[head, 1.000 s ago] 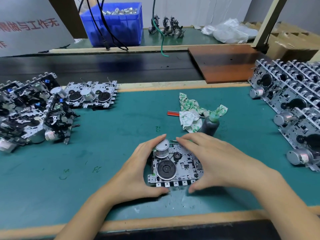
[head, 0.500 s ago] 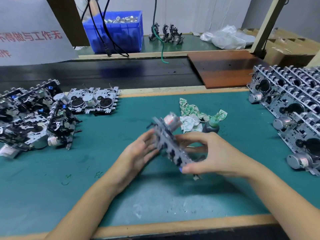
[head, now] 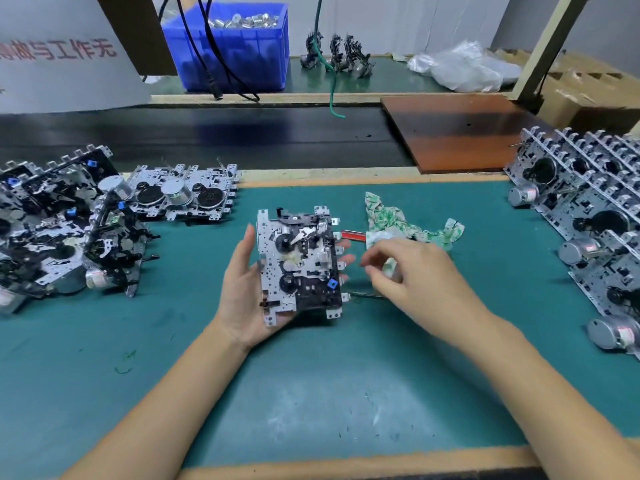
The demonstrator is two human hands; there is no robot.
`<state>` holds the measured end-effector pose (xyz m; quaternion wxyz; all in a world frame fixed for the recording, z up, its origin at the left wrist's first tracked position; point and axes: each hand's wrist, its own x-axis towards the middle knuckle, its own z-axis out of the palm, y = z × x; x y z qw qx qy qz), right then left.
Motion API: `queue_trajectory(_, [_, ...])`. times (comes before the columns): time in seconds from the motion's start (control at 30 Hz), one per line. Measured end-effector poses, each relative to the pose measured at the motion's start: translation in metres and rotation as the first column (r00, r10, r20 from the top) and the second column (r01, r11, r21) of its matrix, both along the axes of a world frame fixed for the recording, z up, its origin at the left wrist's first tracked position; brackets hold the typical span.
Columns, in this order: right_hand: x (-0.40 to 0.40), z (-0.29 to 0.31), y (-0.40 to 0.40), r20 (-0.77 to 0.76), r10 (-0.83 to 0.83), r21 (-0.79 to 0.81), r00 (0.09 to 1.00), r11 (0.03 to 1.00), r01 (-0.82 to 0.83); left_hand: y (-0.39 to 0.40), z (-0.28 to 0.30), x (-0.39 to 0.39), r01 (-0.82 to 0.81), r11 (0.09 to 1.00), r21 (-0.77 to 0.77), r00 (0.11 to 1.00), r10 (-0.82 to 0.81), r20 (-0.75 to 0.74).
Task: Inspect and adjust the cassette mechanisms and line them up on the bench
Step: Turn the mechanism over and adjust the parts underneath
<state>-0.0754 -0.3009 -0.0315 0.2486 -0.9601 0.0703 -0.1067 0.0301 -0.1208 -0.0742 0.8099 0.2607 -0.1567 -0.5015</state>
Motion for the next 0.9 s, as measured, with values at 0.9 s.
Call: queue_trajectory(0.9, [0.013,-0.02,0.001,-0.323,0.283,0.781,0.903,0.619,0.085,-0.011,-0.016,0.005,0.008,0.945,0.327,0.987,0.044,-0.152])
